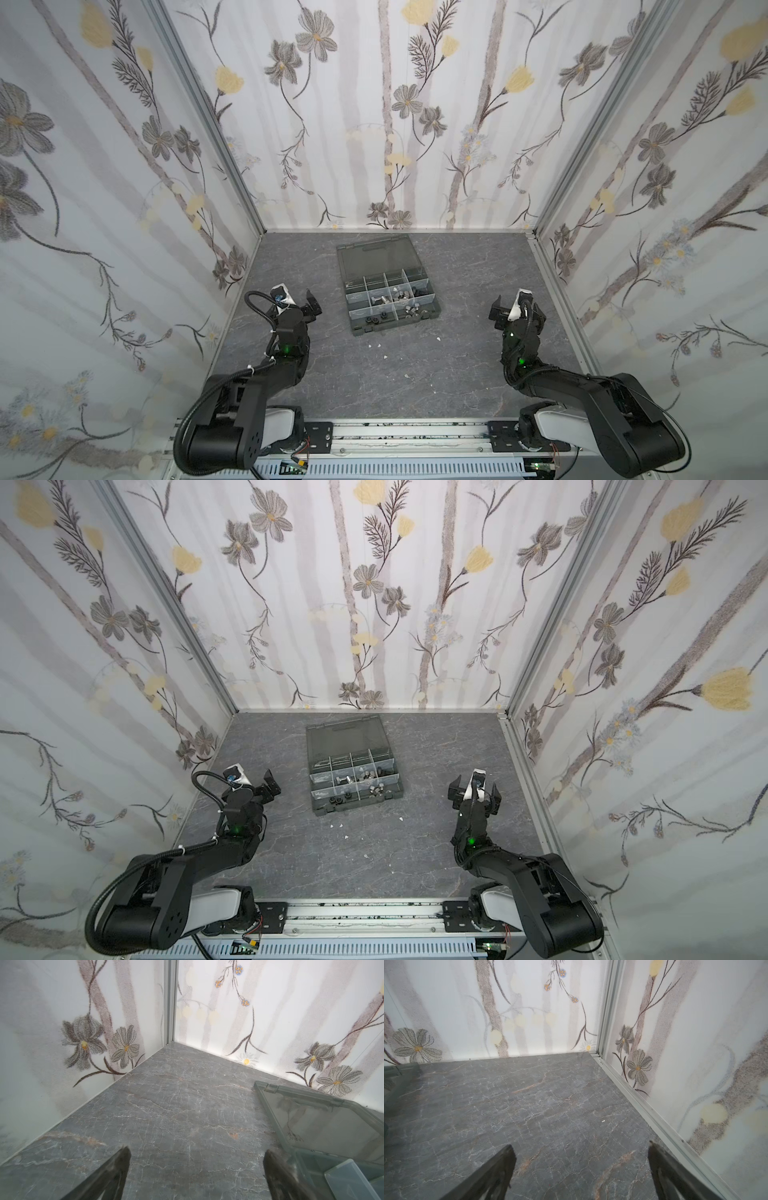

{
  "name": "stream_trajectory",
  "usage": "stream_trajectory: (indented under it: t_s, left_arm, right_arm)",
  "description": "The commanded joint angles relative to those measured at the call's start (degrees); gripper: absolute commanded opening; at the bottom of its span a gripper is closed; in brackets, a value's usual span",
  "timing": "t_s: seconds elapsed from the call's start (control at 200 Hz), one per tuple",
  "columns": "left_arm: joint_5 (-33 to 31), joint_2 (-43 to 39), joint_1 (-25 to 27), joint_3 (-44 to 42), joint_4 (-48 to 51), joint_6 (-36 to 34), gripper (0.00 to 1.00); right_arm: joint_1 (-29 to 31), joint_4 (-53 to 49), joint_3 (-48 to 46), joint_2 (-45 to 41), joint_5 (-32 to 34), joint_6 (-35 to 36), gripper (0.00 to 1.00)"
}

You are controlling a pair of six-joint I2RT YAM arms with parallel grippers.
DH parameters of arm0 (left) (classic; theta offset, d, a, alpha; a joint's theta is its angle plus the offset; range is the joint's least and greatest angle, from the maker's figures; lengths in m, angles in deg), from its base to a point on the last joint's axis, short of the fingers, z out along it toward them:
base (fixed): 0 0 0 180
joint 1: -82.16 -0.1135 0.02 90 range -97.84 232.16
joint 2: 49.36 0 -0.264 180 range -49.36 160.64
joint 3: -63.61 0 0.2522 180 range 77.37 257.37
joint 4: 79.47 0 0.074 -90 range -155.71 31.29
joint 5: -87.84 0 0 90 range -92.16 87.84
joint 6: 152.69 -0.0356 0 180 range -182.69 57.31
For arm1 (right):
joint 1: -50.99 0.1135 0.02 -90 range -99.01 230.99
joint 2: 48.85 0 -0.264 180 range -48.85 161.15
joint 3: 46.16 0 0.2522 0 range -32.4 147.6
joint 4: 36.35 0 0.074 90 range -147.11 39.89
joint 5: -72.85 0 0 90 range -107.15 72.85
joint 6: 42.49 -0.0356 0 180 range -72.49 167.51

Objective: Sort the screws and nuts into containers

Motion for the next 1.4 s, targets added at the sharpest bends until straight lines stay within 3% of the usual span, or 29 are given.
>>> stream_trajectory:
  t_s: [0.0,0.085,0.185,0.27,0.4,0.48,0.614,0.659,0.714,0.814,0.859,0.929,1.394]
  left_arm:
    - [2.2,5.2,-0.8,0.8,-11.5,-3.8,1.0]
    - [4.1,8.9,-2.1,1.5,-14.1,-3.6,1.0]
    - [8.7,14.3,-2.9,0.2,-21.2,-4.3,1.0]
    - [9.4,14.6,-2.9,-0.2,-22.0,-4.6,1.0]
    - [8.9,14.7,-2.9,-1.7,-25.0,-4.4,1.0]
    - [10.3,14.9,-2.8,-3.5,-28.8,-5.1,1.0]
    - [12.1,15.0,-2.6,-3.9,-29.9,-5.8,1.0]
    - [10.7,14.9,-2.8,-1.7,-25.5,-5.1,1.0]
    - [9.8,14.4,-2.6,0.6,-19.9,-5.0,1.0]
    - [9.7,14.7,-2.6,0.3,-21.2,-5.1,1.0]
    - [9.8,14.8,-2.6,0.0,-21.7,-5.2,1.0]
    - [9.7,14.8,-2.6,0.1,-22.0,-5.2,1.0]
    - [9.3,14.8,-2.4,0.2,-21.4,-5.3,1.0]
  right_arm:
    - [-0.7,9.5,-0.1,2.7,0.1,2.1,1.0]
    - [-1.3,14.4,-1.4,4.0,0.5,3.9,1.0]
    - [-2.9,27.1,-4.4,8.7,1.5,3.8,1.0]
    - [-2.9,35.2,-6.1,12.9,0.9,4.9,1.0]
    - [-1.8,37.5,-7.4,13.7,-0.9,6.6,0.99]
    - [-1.8,44.1,-10.5,15.4,-4.0,7.0,0.99]
    - [-3.2,44.0,-11.2,15.6,-11.1,7.1,1.0]
    - [-5.4,43.6,-10.3,17.2,-14.5,5.6,0.99]
    - [-5.9,42.5,-7.7,18.6,-12.3,5.0,0.99]
    - [-8.4,19.7,-0.4,13.2,-13.0,0.9,1.0]
    - [-10.4,15.5,2.6,14.2,-15.3,-0.8,1.0]
    - [-13.8,13.7,3.1,13.9,-20.2,-3.2,1.0]
    - [-13.6,15.3,2.5,14.0,-20.1,-2.9,0.99]
